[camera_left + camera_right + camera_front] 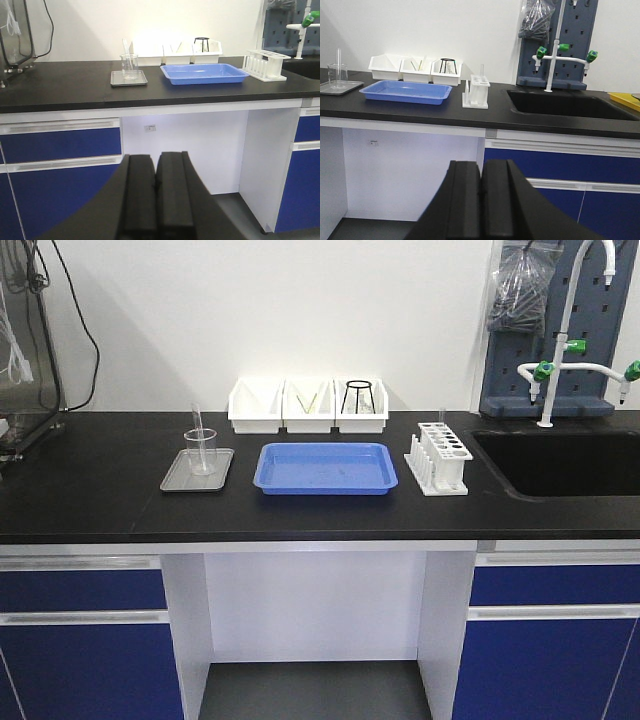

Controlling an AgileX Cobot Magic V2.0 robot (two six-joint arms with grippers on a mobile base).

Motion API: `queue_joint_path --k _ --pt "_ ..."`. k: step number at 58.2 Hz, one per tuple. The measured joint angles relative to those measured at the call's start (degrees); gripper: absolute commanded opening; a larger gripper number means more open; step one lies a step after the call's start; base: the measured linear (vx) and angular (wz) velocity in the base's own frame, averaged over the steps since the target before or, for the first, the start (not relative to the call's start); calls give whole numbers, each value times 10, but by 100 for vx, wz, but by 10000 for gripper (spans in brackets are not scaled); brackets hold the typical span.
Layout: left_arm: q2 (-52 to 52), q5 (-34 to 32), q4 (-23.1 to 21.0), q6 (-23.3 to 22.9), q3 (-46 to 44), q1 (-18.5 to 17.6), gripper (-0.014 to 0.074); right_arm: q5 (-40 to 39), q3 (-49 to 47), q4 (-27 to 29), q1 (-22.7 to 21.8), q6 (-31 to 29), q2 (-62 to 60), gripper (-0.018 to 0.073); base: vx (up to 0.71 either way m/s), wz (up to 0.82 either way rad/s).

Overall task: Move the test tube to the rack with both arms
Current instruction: 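Drive the base forward toward the bench with the white bins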

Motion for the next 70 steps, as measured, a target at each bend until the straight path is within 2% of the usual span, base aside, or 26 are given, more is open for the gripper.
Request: queue_joint_path --k 36,70 --pt "0 0 0 0 0 0 -3 0 0 0 0 0 0 -11 13 1" --pt "0 0 0 0 0 0 -3 0 0 0 0 0 0 -11 21 15"
